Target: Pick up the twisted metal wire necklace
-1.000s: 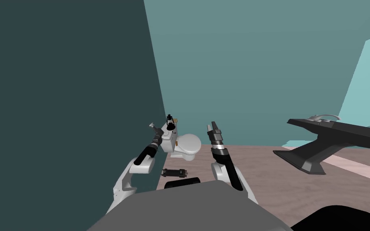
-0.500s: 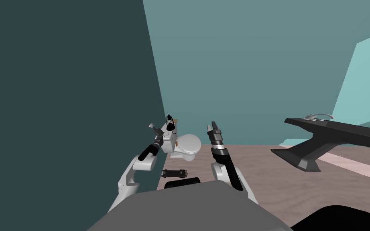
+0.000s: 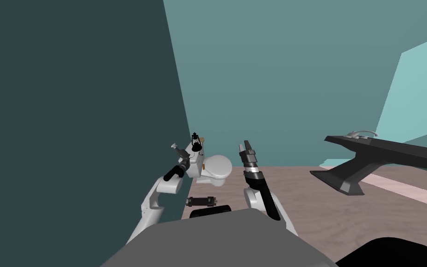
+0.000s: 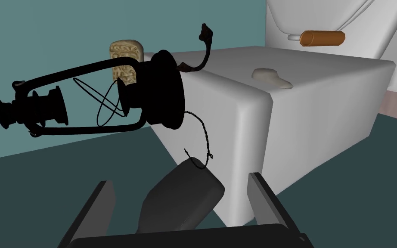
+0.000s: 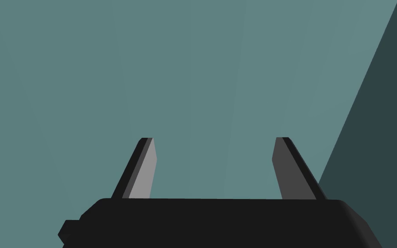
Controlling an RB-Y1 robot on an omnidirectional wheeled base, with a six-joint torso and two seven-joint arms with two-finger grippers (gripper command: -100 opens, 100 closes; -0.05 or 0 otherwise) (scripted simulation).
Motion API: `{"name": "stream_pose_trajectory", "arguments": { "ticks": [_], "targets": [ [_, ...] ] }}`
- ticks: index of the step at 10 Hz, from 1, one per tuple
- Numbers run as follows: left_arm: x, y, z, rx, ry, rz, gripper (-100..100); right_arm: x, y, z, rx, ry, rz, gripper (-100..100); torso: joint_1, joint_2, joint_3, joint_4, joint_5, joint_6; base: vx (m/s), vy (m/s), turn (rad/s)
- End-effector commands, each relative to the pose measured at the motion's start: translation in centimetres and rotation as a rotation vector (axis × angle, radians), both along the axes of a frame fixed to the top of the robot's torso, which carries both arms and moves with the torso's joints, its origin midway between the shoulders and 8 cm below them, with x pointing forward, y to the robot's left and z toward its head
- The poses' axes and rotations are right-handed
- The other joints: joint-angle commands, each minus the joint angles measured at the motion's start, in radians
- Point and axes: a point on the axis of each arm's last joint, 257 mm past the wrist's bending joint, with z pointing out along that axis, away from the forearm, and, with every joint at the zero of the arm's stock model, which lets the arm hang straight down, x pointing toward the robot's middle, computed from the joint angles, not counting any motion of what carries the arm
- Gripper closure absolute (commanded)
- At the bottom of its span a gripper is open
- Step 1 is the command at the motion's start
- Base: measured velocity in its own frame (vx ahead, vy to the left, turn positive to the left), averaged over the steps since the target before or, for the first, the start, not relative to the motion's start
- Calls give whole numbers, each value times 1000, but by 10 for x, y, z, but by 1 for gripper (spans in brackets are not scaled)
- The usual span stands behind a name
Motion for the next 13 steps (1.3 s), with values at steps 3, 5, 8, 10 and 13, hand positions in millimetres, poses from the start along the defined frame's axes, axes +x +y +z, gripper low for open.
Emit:
{"name": "stream_pose_trajectory", "arguments": {
  "ticks": [3, 5, 8, 10, 13],
  "targets": [
    [4, -5, -19, 12, 94, -14, -100, 0, 0, 0, 0, 0, 0, 0, 1, 0, 0, 0, 0, 0, 22, 33, -55],
    [-1, -3, -26, 16, 129, -10, -100, 0, 0, 0, 0, 0, 0, 0, 0, 0, 0, 0, 0, 0, 15, 21, -15],
    [0, -7, -39, 30, 209, -24, -100, 0, 0, 0, 0, 0, 0, 0, 0, 0, 0, 0, 0, 0, 25, 29, -67],
    [-1, -8, -47, 39, 256, -30, -100, 0, 0, 0, 0, 0, 0, 0, 1, 0, 0, 0, 0, 0, 26, 40, -54],
    [-8, -7, -59, 53, 331, -34, -100, 0, 0, 0, 0, 0, 0, 0, 1, -1, 0, 0, 0, 0, 28, 37, -58]
  ]
}}
